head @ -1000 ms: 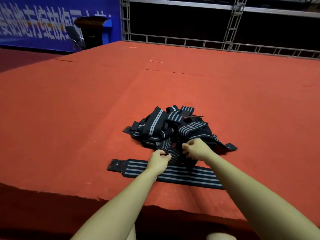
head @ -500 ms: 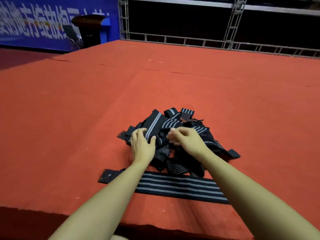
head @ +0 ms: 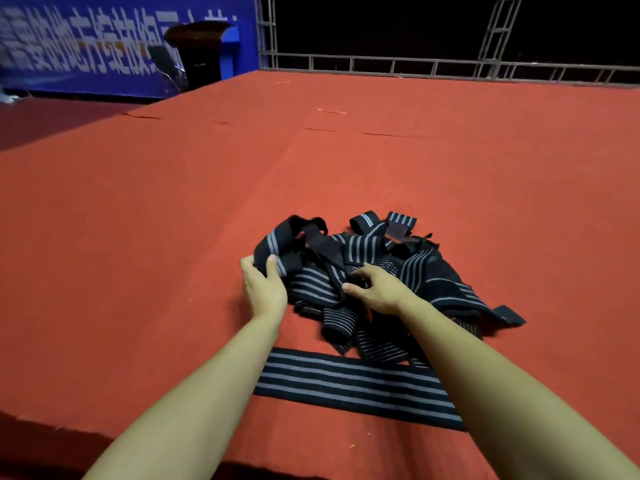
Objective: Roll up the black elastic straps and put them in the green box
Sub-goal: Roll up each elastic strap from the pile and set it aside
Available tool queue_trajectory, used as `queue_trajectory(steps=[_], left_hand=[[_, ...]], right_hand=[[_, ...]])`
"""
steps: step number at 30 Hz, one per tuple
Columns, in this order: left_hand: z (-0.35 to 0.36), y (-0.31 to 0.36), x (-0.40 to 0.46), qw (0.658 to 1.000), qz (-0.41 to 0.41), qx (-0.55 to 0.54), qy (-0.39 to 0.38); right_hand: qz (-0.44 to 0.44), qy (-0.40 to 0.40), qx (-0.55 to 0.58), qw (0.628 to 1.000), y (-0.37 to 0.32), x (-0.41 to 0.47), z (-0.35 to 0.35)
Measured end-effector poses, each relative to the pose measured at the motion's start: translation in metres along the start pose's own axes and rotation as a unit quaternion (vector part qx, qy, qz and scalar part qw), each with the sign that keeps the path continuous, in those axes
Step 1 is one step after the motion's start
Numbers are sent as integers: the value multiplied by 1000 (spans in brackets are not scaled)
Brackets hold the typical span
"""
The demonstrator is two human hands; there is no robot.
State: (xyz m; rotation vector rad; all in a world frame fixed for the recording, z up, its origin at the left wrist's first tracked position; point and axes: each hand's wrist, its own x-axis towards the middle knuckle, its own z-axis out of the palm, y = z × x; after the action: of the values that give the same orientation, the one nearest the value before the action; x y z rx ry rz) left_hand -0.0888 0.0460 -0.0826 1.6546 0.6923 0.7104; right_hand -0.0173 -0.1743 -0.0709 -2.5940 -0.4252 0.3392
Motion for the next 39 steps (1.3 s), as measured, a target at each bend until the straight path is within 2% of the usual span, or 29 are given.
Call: queue_trajectory(steps=[3, 7, 9, 11, 14, 16, 19, 24, 29, 32, 34, 36, 39], left_hand=[[-10, 5, 7, 1000, -21, 1, -4], [-21, 1, 10, 998, -61, -7, -17], [-26, -2, 13, 994, -85, -59, -27], [-31, 3, 9, 986, -114, -101, -73], [-37, 9, 4, 979, -122, -94, -131], [-40, 14, -1, 977, -119, -76, -160], [-45, 16, -9, 974, -117, -43, -188], [-55, 12, -22, 974, -105, -24, -198], [-64, 11, -28, 975, -86, -23, -203], [-69, 12, -28, 975, -78, -21, -209], [-72, 13, -27, 976, -71, -22, -206], [-74, 16, -29, 975, -70, -41, -205], [-76, 23, -31, 977, -50, -63, -199]], right_hand=[[71, 62, 96, 991, -8, -6, 3], [148, 93, 39, 984, -24, -18, 14], [157, 93, 42, 982, -28, -24, 16], [152, 116, 56, 980, -28, -28, 15], [109, 180, 57, 976, -35, -36, 8], [111, 167, -34, 979, -42, -43, 5], [160, 150, -148, 964, -49, -50, 12], [168, 133, -126, 968, -52, -54, 29], [114, 207, -10, 972, -47, -49, 26], [64, 261, 125, 955, -53, -47, 5], [32, 269, 255, 928, -61, -44, -15], [3, 259, 403, 878, -74, -45, -36], [-66, 248, 518, 816, -98, -55, -72]])
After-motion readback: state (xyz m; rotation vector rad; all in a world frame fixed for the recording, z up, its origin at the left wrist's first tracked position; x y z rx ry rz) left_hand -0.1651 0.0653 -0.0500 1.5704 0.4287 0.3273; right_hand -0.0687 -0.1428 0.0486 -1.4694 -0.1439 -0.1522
